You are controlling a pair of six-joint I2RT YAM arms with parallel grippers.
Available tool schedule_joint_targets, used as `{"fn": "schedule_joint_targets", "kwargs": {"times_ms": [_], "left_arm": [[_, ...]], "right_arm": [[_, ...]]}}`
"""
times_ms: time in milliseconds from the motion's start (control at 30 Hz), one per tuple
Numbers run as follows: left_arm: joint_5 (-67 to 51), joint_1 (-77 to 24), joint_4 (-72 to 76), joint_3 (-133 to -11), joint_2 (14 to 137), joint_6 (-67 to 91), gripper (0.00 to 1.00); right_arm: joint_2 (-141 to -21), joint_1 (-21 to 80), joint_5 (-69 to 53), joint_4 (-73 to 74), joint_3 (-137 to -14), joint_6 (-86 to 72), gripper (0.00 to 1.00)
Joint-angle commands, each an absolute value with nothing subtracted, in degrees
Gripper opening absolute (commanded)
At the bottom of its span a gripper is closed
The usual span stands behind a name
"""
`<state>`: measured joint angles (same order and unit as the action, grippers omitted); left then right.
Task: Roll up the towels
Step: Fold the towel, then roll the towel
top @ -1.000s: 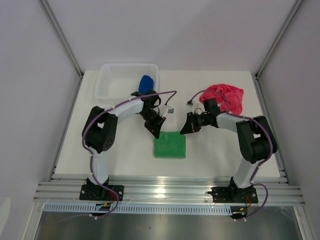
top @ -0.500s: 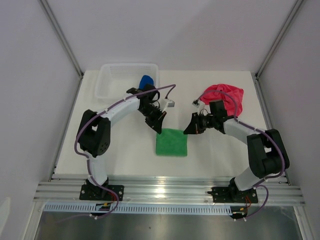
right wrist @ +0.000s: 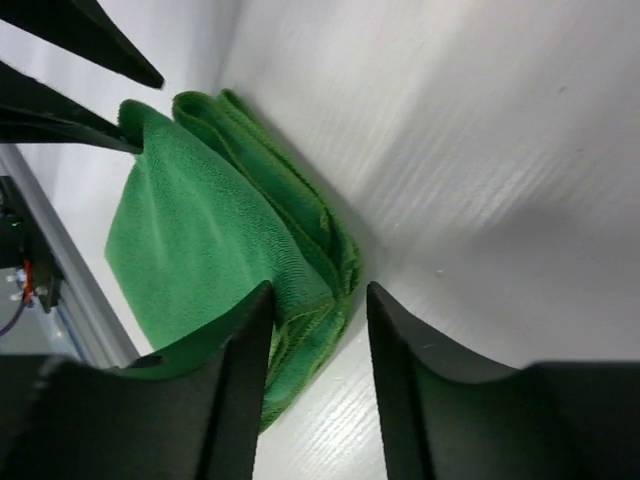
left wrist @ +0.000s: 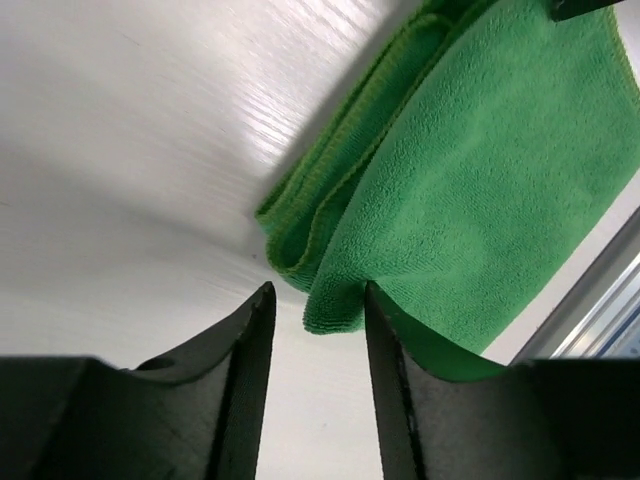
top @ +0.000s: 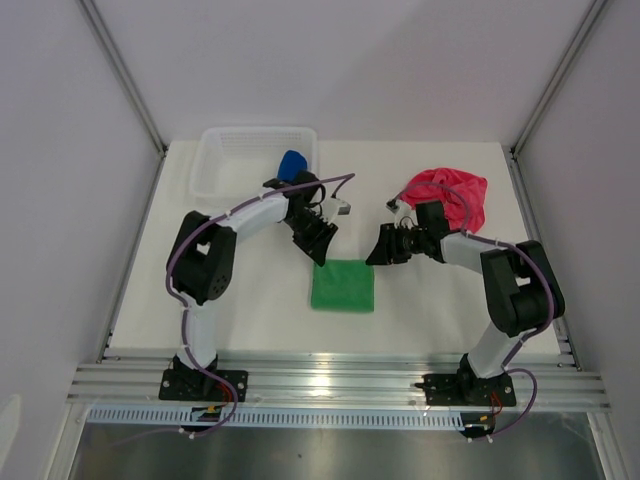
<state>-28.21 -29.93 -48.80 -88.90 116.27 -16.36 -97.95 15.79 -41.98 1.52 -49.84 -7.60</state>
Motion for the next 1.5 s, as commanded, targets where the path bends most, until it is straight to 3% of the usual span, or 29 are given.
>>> {"fn": "schedule_joint_targets", "kwargs": {"times_ms": [0, 133, 433, 733, 867, 900, 1200, 1333, 1433, 1467], "left_arm": [[-25.8, -29.4, -46.6, -92.5, 114.6, -16.2, 0.45], [-25.3, -29.4, -47.6, -94.8, 112.2, -17.5, 0.56], [-29.3, -32.5, -50.4, -91.5, 99.4, -27.3, 0.52], [-12.7, -51.8, -39.3, -64.8, 90.2, -41.0, 0.63], [-6.5, -54.7, -32.2, -61.7, 91.6, -41.6, 0.69], [-5.2, -55.5, -31.6, -61.0, 91.8, -41.9, 0.76], [-2.4, -58.7, -24.6, -53.0, 94.5, -40.4, 0.78], [-2.1, -58.6, -22.9, -51.5, 96.1, -40.7, 0.75], [-1.4, -58.3, -21.5, -50.5, 96.1, -40.3, 0.57], [-1.1, -58.3, -21.4, -50.6, 96.0, -39.8, 0.39]], "right_arm": [[-97.0, 15.5, -36.2, 2.0, -53.3, -6.9, 0.47], [-93.0, 15.3, -31.4, 5.6, -55.1, -5.8, 0.51], [-77.4, 15.3, -27.8, 9.2, -49.3, -5.5, 0.52], [-70.7, 15.3, -30.6, 6.5, -41.7, -7.1, 0.50], [-68.6, 15.2, -30.9, 7.7, -40.2, -6.9, 0.50], [-67.6, 15.2, -31.1, 7.8, -39.9, -6.9, 0.50], [-65.2, 15.2, -31.8, 8.8, -38.0, -7.2, 0.49], [-64.4, 15.2, -33.0, 7.6, -37.4, -6.2, 0.49], [-63.6, 15.2, -33.2, 6.2, -37.1, -6.2, 0.49], [-63.6, 15.2, -33.2, 6.2, -37.4, -6.2, 0.49]]}}
